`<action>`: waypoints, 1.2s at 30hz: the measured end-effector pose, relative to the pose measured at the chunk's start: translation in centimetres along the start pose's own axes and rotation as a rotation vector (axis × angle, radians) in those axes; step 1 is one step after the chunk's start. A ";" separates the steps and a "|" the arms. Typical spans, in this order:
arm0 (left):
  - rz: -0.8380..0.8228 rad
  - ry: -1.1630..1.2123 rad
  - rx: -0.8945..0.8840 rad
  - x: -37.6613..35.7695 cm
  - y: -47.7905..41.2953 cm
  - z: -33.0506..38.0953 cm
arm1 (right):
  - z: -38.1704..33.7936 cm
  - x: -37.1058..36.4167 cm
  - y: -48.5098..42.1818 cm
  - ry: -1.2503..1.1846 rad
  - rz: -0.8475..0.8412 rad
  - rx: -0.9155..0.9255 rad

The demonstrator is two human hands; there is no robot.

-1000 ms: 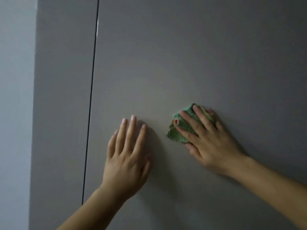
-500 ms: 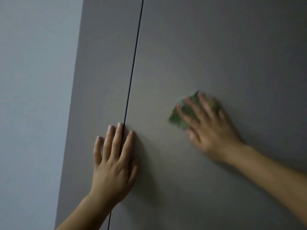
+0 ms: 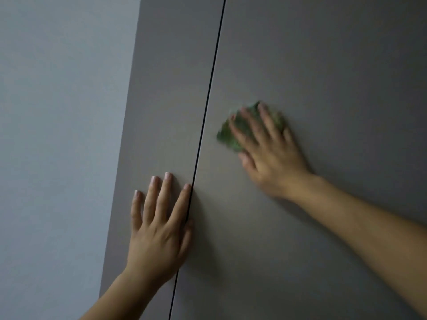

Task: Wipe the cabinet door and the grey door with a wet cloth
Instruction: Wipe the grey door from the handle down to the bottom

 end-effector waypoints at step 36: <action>-0.095 0.103 0.110 -4.0 12.6 2.3 | -15.6 -1.8 7.7 -0.063 -0.162 0.487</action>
Point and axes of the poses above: each hand's wrist, its own y-axis away from the middle knuckle, its own x-axis out of the back of the hand, z = x × y, the point moved 5 cm from there along -y, towards the middle knuckle, and after that the axes turned 13 degrees about -x, right-handed, at the moved point
